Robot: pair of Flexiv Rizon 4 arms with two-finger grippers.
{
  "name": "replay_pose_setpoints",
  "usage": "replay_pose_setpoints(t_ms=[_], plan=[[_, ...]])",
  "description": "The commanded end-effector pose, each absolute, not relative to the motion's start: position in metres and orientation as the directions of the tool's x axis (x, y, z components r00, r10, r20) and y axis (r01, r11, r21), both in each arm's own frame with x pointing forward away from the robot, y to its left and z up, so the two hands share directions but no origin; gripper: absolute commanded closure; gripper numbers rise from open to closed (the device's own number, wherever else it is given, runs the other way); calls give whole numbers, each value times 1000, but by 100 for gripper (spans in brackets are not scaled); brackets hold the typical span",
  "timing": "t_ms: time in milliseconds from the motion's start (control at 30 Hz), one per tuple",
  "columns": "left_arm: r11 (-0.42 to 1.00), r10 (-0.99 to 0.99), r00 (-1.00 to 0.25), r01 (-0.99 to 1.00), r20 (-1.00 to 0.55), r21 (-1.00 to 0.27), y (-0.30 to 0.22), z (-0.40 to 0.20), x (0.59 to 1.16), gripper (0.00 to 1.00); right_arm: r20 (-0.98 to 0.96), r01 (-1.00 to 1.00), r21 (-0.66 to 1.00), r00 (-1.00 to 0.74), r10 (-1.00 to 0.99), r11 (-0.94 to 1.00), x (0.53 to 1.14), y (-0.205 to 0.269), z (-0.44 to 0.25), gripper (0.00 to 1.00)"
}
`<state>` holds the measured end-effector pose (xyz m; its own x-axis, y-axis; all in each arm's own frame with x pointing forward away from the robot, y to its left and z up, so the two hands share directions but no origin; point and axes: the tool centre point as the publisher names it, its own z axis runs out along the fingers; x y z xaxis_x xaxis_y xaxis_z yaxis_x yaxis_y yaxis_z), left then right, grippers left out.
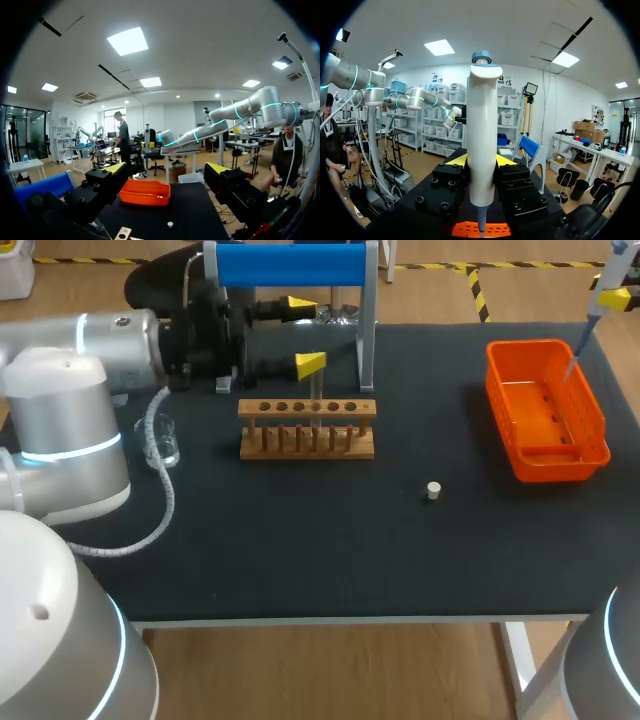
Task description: Invert the test tube, pick up the pipette, mount the tip to pipette, aspirate from beaker and dispense into the tube, eject the tip, return the pipette, and cap with the stopper.
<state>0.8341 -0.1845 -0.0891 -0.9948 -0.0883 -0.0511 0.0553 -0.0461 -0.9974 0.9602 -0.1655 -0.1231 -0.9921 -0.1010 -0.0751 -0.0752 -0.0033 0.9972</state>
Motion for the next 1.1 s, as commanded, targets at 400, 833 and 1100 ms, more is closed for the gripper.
replay_pose_setpoints(t_ms=[400, 833, 1100], plan=[[63, -52, -999, 11, -14, -998, -317, -59, 901, 0, -75, -76, 997, -992, -99, 0, 959, -165, -122, 100], [93, 14, -999, 43, -42, -995, -390, -41, 932, 0, -75, -76, 997, -992, -99, 0, 959, -165, -122, 100], [93, 14, -999, 43, -42, -995, -390, -41, 932, 100, -75, -76, 997, -992, -99, 0, 959, -165, -122, 100]])
